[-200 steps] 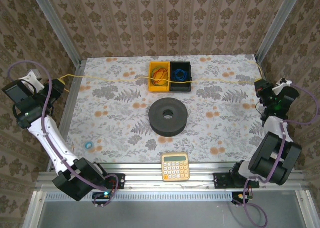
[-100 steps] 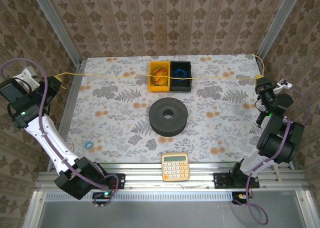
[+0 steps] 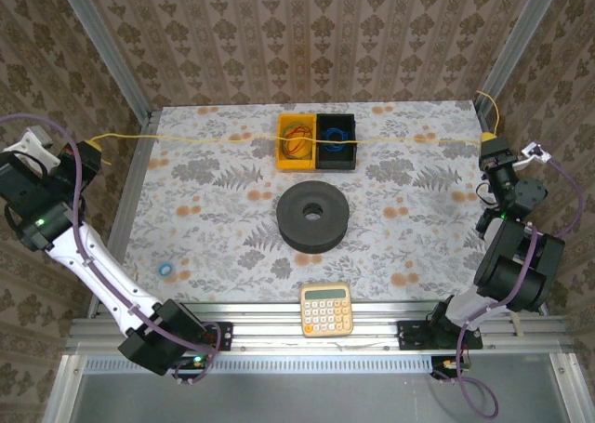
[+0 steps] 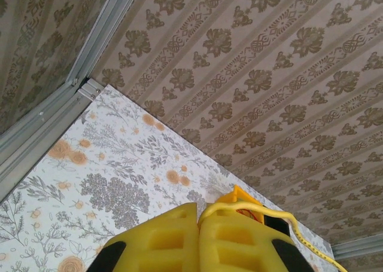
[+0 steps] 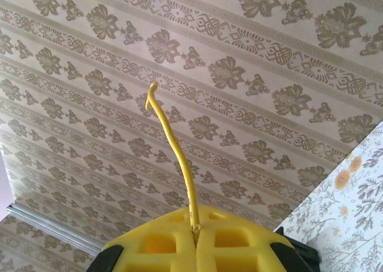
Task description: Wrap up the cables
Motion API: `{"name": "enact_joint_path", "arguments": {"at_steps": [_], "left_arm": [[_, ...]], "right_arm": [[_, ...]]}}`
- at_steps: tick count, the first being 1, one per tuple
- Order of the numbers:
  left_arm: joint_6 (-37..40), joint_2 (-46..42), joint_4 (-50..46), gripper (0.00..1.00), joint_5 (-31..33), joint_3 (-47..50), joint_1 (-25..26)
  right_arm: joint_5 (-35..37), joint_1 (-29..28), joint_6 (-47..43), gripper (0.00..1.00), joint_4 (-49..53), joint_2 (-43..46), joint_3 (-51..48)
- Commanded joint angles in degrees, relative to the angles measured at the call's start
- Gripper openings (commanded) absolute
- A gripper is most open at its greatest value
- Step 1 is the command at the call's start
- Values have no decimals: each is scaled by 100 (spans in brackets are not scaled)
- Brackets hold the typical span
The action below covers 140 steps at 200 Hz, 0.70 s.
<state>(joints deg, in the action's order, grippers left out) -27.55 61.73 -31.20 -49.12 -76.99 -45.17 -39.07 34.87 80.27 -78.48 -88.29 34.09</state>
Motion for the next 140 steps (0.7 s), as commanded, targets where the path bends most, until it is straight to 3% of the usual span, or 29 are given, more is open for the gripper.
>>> {"name": "enact_joint_path", "arguments": {"at_steps": [1, 39, 48, 67, 84, 111, 140], "left_arm": [[-344, 68, 824, 0, 1430, -225, -503], [-598, 101, 1108, 0, 1014, -318, -446], [-244, 126, 788, 0, 1179, -557, -60], [859, 181, -285, 0, 2303, -1205, 1266], [1163, 148, -551, 0, 2761, -1344, 2160], [1182, -13, -586, 0, 2835, -1348, 2800], [1237, -122, -705, 0, 2782, -1498, 3075]], "right_arm": [[1660, 509, 79, 0, 274, 3, -102], [1433, 446, 170, 0, 269, -60, 18], [1346, 238, 117, 0, 293, -74, 138], [1261, -420, -24, 0, 419, -64, 365], [1340, -1137, -384, 0, 826, 58, 450], [1583, -2020, -851, 0, 1135, 224, 353], [1816, -2598, -885, 0, 1041, 163, 151]]}}
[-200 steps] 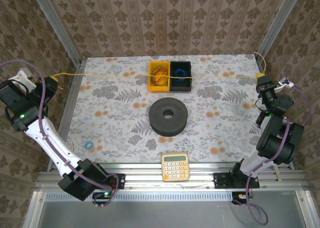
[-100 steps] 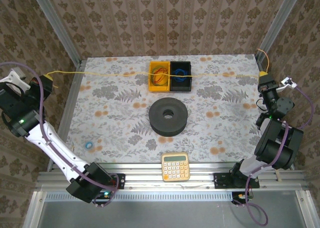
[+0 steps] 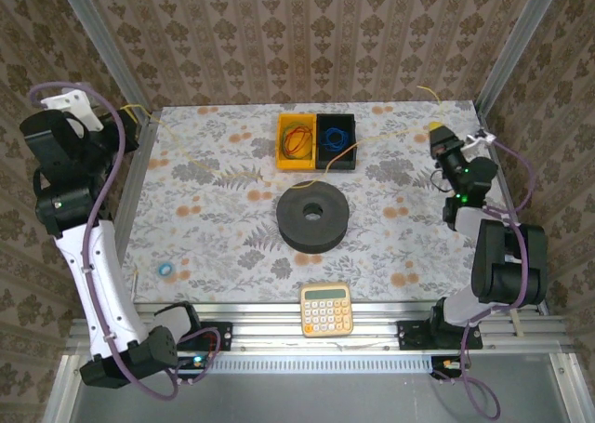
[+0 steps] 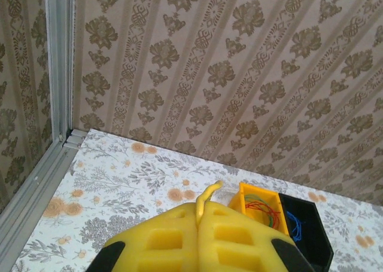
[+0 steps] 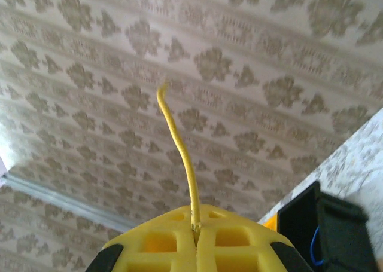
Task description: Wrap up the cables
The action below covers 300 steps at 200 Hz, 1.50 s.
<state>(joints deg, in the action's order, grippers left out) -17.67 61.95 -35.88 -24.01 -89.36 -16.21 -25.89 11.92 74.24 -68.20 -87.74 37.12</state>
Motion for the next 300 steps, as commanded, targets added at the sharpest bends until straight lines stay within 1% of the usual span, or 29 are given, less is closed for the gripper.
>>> {"name": "enact_joint_path", "arguments": {"at_steps": [1, 27, 39, 51, 66, 74, 91, 105, 113, 120, 126, 148, 165, 182, 196, 201, 222, 262, 294, 300], "left_arm": [[252, -146, -241, 0, 263, -268, 183], [309, -140, -339, 0, 218, -434, 384], [367, -113, -415, 0, 233, -528, 468], [409, -80, -500, 0, 209, -619, 526], [448, -20, -556, 0, 114, -732, 581], [458, 17, -587, 0, 75, -791, 610], [529, 95, -717, 0, 134, -926, 759], [582, 133, -756, 0, 259, -960, 952], [595, 149, -737, 0, 324, -939, 1068], [606, 172, -736, 0, 392, -921, 1189], [622, 190, -732, 0, 479, -904, 1307], [737, 278, -756, 0, 815, -881, 1734], [819, 330, -762, 0, 1017, -881, 1975], [861, 344, -759, 0, 1103, -898, 2089], [879, 344, -783, 0, 1126, -924, 2104], [887, 342, -788, 0, 1127, -938, 2104], [889, 327, -808, 0, 1134, -968, 2123], [879, 269, -807, 0, 1159, -958, 2162], [879, 265, -802, 0, 1187, -969, 2198], [882, 265, -794, 0, 1188, -972, 2200]], "right_arm": [[502, -322, -289, 0, 7, 104, -162], [650, -666, -479, 0, 62, -45, -347], [697, -700, -503, 8, 34, -140, -460], [708, -683, -549, 12, 26, -194, -551], [643, -663, -744, 16, 390, -139, -549], [610, -659, -922, 19, 722, -41, -498], [534, -665, -1485, 32, 1854, 275, -285], [549, -665, -1997, 40, 2772, 578, -80], [575, -665, -2294, 46, 3328, 741, 72], [585, -656, -2541, 51, 3810, 759, 247], [589, -655, -2744, 54, 4189, 980, 386], [610, -613, -3316, 62, 5315, 1173, 858], [750, -612, -3687, 65, 5930, 1297, 1120], [876, -603, -4012, 68, 6460, 1331, 1405], [960, -595, -4225, 70, 6798, 1289, 1592], [978, -595, -4305, 73, 6910, 1259, 1660], [1130, -597, -4579, 79, 7382, 1086, 1966], [1643, -603, -5003, 90, 8088, 867, 2404], [1921, -603, -5276, 91, 8492, 837, 2662], [1959, -606, -5316, 92, 8559, 666, 2706]]}}
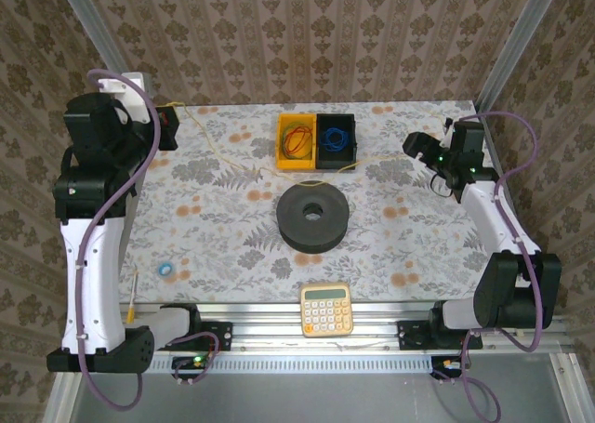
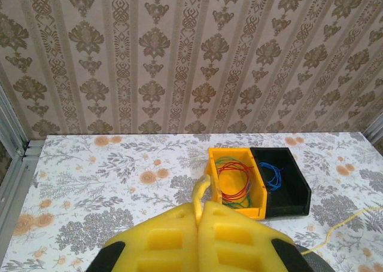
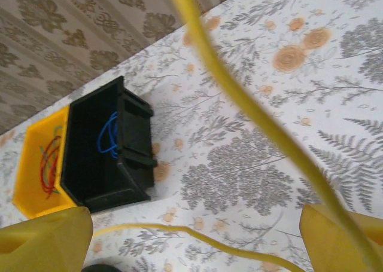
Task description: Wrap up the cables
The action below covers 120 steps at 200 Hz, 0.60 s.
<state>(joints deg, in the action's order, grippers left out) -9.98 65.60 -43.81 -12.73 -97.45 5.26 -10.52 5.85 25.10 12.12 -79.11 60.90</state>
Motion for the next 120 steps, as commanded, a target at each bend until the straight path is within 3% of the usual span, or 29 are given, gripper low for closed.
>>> {"name": "enact_joint_path", "arguments": {"at_steps": [1, 27, 53, 64, 120], "left_arm": [[116, -96, 2, 0, 56, -162, 58], [128, -66, -11, 0, 89, -202, 66], [136, -39, -23, 0, 111, -205, 78], [134, -39, -13, 0, 117, -192, 86], [128, -39, 47, 0, 148, -118, 107]], "right_arm": [[425, 3, -411, 92, 532, -204, 331], [96, 12, -509, 93, 385, -161, 298], [-2026, 382, 322, 98, -950, -105, -86], [-2559, 460, 608, 99, -1133, -184, -11], [-3392, 463, 822, 100, -745, -230, 458]]}}
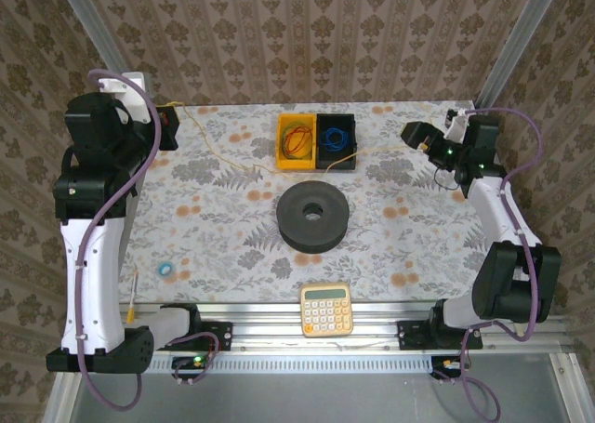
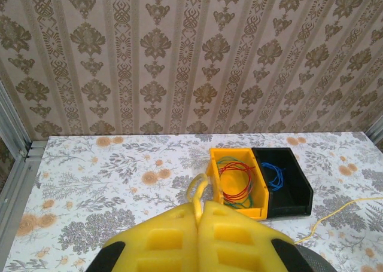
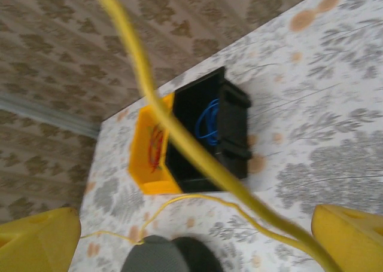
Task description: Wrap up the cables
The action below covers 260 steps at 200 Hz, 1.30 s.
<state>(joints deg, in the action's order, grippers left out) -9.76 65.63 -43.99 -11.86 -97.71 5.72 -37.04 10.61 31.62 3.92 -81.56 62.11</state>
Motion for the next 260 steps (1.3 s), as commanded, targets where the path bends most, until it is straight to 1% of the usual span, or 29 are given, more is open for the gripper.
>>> {"name": "enact_joint_path", "arguments": {"at_steps": [1, 11, 24, 48, 63, 94, 121, 129, 150, 226, 260], "left_arm": [[106, -41, 70, 0, 61, -91, 61], [106, -41, 88, 0, 54, -73, 61], [106, -31, 105, 0, 52, -71, 61], [106, -31, 129, 0, 34, -62, 59], [114, -41, 128, 0, 30, -64, 60], [140, -86, 114, 0, 74, -74, 54], [206, -129, 24, 0, 154, -138, 58], [228, -144, -11, 0, 190, -173, 61], [254, -168, -66, 0, 237, -255, 59], [273, -208, -169, 0, 271, -308, 55], [290, -221, -189, 0, 309, -295, 61]], "right_arm": [[-734, -14, 157, 100, 109, 16, 355], [-561, -22, -80, 100, 536, 73, 463], [-30, -29, -465, 100, 1222, 139, 602], [1396, -68, -1192, 100, 2357, 140, 800], [1957, -80, -1404, 100, 2604, 140, 749], [2624, -86, -1596, 100, 2655, 45, 567], [3072, -94, -1765, 100, 2656, -85, 548], [3202, -94, -1821, 100, 2820, -139, 563], [3396, -105, -1917, 100, 2794, -229, 532], [3634, -148, -1978, 100, 2490, -409, 568], [3712, -169, -2026, 97, 2476, -501, 671]]}}
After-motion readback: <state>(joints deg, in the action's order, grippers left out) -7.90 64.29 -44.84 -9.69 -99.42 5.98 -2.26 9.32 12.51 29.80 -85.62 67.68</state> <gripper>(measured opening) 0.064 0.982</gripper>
